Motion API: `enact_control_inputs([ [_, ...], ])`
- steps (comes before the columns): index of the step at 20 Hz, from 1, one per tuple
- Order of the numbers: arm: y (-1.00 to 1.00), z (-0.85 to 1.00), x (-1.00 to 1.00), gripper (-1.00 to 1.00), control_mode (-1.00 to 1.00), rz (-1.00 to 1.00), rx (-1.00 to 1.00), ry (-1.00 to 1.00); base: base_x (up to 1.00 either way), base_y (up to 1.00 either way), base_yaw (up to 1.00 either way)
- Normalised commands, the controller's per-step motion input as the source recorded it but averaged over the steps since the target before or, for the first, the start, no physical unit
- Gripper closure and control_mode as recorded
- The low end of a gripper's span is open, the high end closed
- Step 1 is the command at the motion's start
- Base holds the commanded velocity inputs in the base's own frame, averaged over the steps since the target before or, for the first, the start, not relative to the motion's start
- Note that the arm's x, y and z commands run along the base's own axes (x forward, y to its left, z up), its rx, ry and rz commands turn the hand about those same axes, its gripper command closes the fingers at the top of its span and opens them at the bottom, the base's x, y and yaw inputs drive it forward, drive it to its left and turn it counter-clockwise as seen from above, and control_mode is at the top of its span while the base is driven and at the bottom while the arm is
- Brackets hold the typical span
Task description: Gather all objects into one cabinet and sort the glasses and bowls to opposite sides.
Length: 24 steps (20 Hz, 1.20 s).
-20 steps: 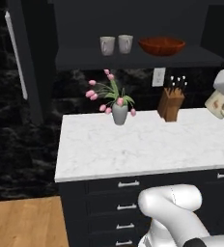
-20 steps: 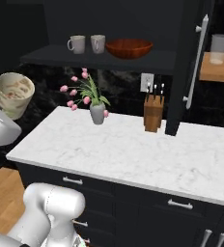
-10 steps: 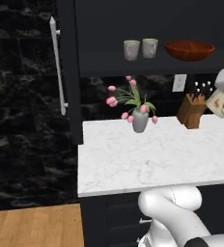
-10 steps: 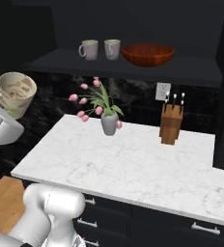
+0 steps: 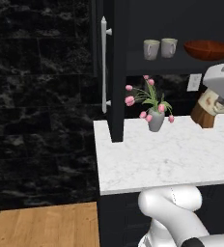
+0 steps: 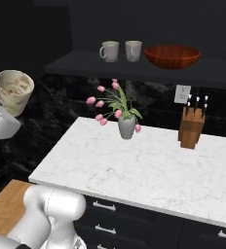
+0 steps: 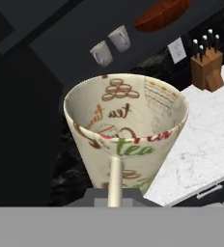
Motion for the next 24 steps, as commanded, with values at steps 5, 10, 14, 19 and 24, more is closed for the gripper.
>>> enact_control_inputs([
  [5, -0.22, 0.00, 0.03, 1.00, -1.00, 0.12, 0.13, 0.05, 0.00, 0.00, 0.00],
  [10, -0.15, 0.00, 0.65, 1.00, -1.00, 0.27, 0.08, 0.09, 0.00, 0.00, 0.00],
  [14, 0.00, 0.00, 0.77, 1.00, -1.00, 0.31, -0.20, -0.17, 0.00, 0.00, 0.00],
  [19, 0.08, 0.00, 0.82, 1.00, -1.00, 0.23, -0.58, -0.34, 0.00, 0.00, 0.00],
  [24, 0.01, 0.00, 0.83, 1.00, -1.00, 0.10, -0.56, -0.36, 0.00, 0.00, 0.00],
])
